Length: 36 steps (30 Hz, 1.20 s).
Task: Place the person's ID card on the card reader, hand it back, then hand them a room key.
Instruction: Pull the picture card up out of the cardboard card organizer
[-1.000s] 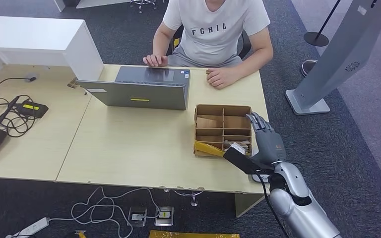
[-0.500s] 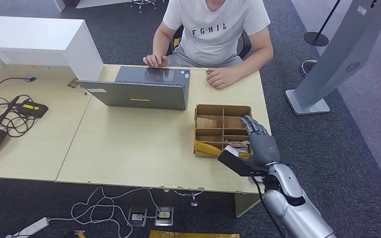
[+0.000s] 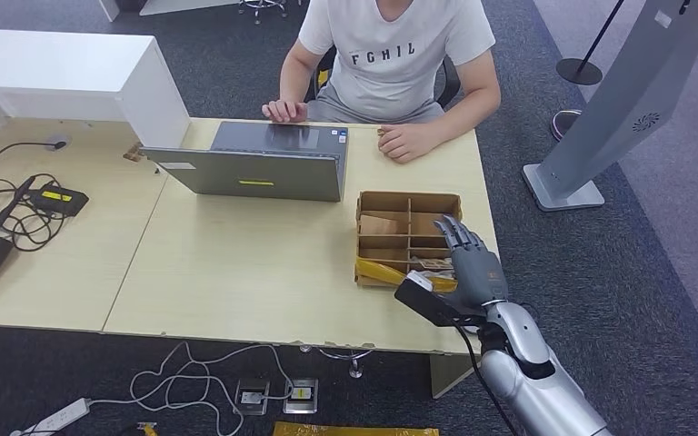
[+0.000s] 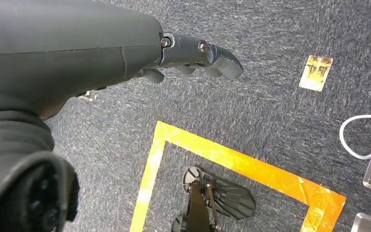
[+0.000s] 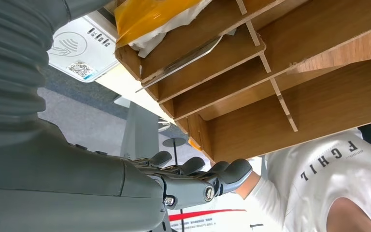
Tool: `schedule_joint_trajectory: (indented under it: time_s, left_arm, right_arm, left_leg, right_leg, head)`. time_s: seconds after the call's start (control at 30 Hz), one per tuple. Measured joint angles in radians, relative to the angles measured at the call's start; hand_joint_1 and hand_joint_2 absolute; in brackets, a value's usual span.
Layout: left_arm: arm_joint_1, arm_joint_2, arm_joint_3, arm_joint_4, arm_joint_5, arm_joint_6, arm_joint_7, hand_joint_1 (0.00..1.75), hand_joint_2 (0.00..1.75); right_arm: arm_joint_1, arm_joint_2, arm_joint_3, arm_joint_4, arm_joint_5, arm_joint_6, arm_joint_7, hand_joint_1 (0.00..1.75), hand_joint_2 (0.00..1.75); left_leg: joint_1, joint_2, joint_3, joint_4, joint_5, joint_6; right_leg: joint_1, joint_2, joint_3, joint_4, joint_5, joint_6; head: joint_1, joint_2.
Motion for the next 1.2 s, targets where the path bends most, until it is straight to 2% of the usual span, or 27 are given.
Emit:
schedule_joint_trajectory:
  time_s: [0.53, 1.2]
  left_arm:
    - [0.0, 0.001, 0.0, 0.0, 0.003, -0.009, 0.016, 0.0, 0.0]
    - [0.0, 0.009, 0.0, 0.001, 0.006, -0.019, 0.016, 0.0, 0.0]
  right_arm:
    - [-0.009, 0.004, 0.003, 0.017, 0.008, 0.006, 0.008, 0.0, 1.75]
    - [-0.009, 0.004, 0.004, 0.017, 0.001, 0.056, 0.041, 0.01, 1.75]
  left_leg:
    - [0.0, 0.0, 0.0, 0.0, 0.0, 0.0]
    - [0.0, 0.0, 0.0, 0.0, 0.0, 0.0]
  right_leg:
    - [0.0, 0.0, 0.0, 0.0, 0.0, 0.0]
    - [0.0, 0.0, 0.0, 0.0, 0.0, 0.0]
  head:
    - [0.0, 0.0]
    - [0.0, 0.0]
